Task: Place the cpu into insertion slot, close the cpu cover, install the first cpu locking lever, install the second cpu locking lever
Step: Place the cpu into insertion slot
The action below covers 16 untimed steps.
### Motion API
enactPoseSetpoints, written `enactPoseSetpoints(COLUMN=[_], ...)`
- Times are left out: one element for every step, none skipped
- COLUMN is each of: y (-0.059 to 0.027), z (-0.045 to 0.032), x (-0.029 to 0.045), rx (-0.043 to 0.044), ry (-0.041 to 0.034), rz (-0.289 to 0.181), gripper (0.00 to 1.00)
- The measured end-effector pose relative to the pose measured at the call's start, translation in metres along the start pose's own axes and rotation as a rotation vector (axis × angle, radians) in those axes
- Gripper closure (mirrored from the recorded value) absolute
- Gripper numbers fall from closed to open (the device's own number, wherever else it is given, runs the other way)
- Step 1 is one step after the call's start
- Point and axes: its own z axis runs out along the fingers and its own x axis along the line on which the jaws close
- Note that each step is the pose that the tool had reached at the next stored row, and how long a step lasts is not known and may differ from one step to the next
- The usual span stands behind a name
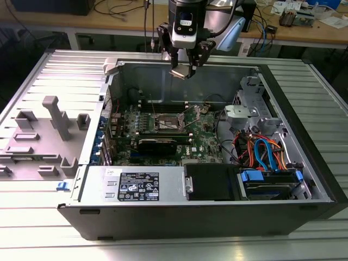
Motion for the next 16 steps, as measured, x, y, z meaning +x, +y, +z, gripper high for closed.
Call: enactPoseSetpoints(y=[0.0000,0.0000,0.0000,0.0000,0.0000,0.0000,0.0000,0.0000,0.0000,0.0000,0.0000,0.0000,0.0000,0.0000,-0.0001,-0.0001], z=[0.0000,0.0000,0.0000,0.0000,0.0000,0.0000,0.0000,0.0000,0.0000,0.0000,0.0000,0.0000,0.0001,0.0002,0.0003,0.0006], x=[0.0000,0.0000,0.0000,0.0000,0.0000,0.0000,0.0000,0.0000,0.0000,0.0000,0.0000,0.0000,0.0000,0.0000,0.0000,0.0000], rx=[0.0000,0.0001,0.0000,0.0000,0.0000,0.0000,0.0000,0.0000,0.0000,0.0000,0.0000,-0.0001,-0.0002,-0.0003,-0.0004,-0.0008], ry=[0.0000,0.0000,0.0000,0.0000,0.0000,0.0000,0.0000,0.0000,0.0000,-0.0002,-0.0003,-0.0006,-0.0011,-0.0018,-0.0025,-0.0038], rz=[0.000,0.000,0.000,0.000,0.000,0.000,0.000,0.000,0.001,0.002,0.003,0.007,0.012,0.020,0.027,0.042], gripper=[0.45,0.45,0.45,0.45,0.45,0.45,0.45,0.45,0.45,0.45,0.45,0.45,0.45,0.45,0.45,0.45])
